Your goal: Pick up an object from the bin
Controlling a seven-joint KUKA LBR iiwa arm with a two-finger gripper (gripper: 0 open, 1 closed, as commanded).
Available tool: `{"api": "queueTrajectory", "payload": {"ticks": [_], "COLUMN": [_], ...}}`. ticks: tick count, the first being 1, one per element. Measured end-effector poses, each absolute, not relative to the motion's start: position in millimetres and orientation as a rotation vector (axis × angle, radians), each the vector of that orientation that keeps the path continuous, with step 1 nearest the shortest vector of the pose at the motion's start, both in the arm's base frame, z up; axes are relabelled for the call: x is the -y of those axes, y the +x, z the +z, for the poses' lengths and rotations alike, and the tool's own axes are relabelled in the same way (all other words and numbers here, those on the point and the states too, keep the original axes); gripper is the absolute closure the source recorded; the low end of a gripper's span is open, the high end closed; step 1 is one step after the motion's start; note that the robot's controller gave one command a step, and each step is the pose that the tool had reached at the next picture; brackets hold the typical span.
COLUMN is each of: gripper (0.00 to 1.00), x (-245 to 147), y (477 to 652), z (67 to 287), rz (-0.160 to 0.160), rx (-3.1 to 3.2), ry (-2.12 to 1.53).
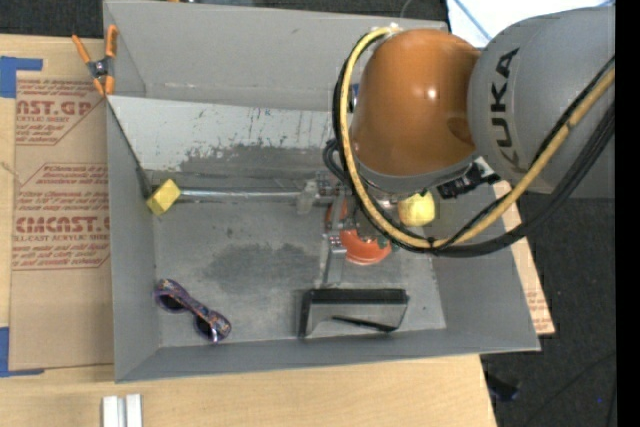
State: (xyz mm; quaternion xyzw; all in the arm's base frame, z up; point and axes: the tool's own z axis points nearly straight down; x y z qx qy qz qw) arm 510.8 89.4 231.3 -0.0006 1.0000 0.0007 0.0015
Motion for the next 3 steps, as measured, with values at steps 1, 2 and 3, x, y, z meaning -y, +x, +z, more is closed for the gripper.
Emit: {"api": "queueTrajectory", "payload": {"ticks": [1,2,3], "gripper": [0.00,0.00,0.00], "x": [-57,-13,-6], "y": [498.6,485.0,480.7], "z": [146,154,131], "rz": [0.001,0.004,0.004], "rx": [-3.136,-3.125,-3.126], "ry": [-0.075,-0.224,-0.270]}}
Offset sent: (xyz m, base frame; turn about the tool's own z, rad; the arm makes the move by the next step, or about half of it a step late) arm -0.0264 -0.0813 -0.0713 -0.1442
